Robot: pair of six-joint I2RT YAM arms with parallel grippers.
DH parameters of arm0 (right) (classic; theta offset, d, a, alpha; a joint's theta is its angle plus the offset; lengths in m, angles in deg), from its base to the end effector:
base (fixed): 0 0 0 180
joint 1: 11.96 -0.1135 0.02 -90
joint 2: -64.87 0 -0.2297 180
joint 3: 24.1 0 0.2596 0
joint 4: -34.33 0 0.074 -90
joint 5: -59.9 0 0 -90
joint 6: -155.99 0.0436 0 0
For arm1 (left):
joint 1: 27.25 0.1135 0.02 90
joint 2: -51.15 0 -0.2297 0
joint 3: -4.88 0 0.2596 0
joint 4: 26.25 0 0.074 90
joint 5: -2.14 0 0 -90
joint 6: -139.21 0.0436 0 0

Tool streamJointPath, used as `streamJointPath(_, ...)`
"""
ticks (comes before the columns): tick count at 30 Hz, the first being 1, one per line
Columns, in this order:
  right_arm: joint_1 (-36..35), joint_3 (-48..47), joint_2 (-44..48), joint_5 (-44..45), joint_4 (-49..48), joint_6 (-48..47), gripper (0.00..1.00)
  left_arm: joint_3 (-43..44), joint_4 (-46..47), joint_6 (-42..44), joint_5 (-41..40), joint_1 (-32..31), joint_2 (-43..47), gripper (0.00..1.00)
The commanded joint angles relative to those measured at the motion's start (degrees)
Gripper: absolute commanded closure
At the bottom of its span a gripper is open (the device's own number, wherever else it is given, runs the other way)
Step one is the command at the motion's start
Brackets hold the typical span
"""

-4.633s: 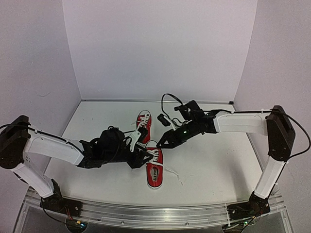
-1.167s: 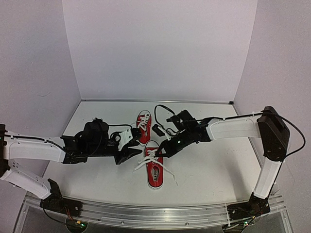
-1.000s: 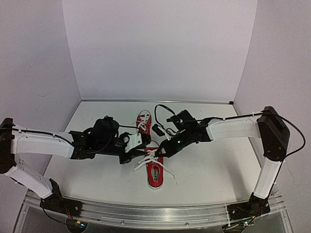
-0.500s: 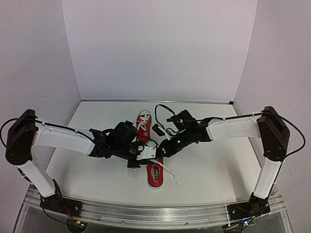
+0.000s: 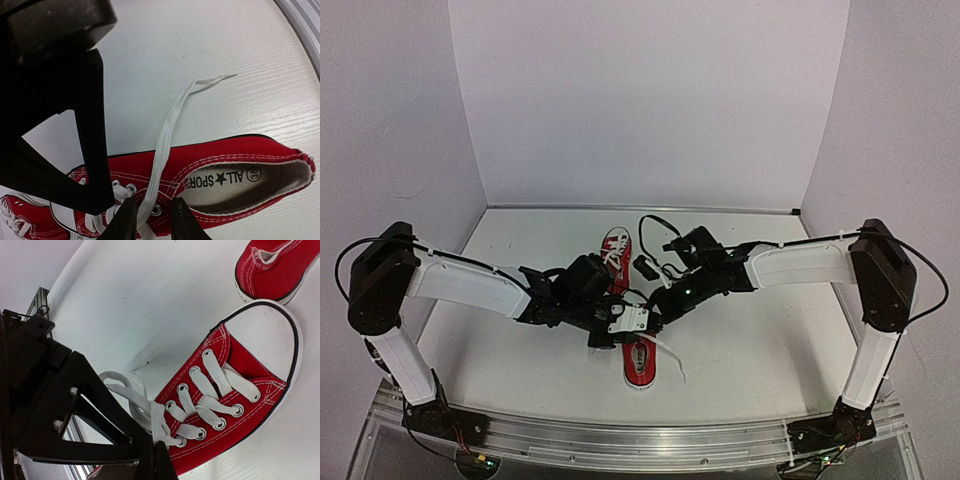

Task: Tie the shoes

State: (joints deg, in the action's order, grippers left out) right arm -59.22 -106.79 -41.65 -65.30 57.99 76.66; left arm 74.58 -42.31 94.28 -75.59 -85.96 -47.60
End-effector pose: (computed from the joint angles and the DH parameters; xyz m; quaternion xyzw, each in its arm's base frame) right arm 0.2509 0.3085 0.1480 -0.3829 0.8090 0.4139 0.1659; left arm 0.1812 -0.3160 0.1319 0.7482 0.5350 -0.1432 0.3652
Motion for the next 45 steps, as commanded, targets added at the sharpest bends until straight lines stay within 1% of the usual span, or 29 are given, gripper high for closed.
streamJointPath(1,0.3,-1.2,1.1,-0.4,-1.3,0.2,1.00,3.1,1.4,0.4,-0.6,-0.3,-1.2,0.75)
streamJointPath(10,0.4,-1.1,1.0,-0.4,-1.3,0.2,1.00,4.5,-0.3,0.1,-3.8,-0.3,-3.2,0.80)
streamJointPath(14,0.4,-1.1,1.0,-0.3,-1.2,0.2,1.00,3.7,0.2,-0.6,-3.7,-0.3,-2.1,0.90)
streamJointPath(17,0.4,-1.1,1.0,-0.3,-1.3,0.2,1.00,1.5,2.3,-2.0,-2.7,-0.3,0.3,0.97)
streamJointPath(19,0.4,-1.2,0.9,-0.4,-1.3,0.2,1.00,-0.3,4.5,-3.4,-1.9,-0.3,2.1,1.00)
streamJointPath(26,0.5,-1.1,0.7,-0.4,-1.4,0.3,1.00,-5.3,9.8,-8.6,-1.6,-0.3,5.2,1.00)
streamJointPath(33,0.5,-1.0,0.9,-0.3,-1.5,0.5,1.00,-8.2,16.3,-14.7,-4.0,0.0,4.6,1.00)
streamJointPath(39,0.5,-0.8,1.2,-0.5,-1.7,0.7,1.00,-8.0,20.1,-20.5,-7.2,0.4,3.0,1.00)
streamJointPath(45,0.5,-0.5,1.6,-0.1,-1.9,1.0,1.00,-6.8,19.8,-22.1,-7.8,0.6,0.8,1.00)
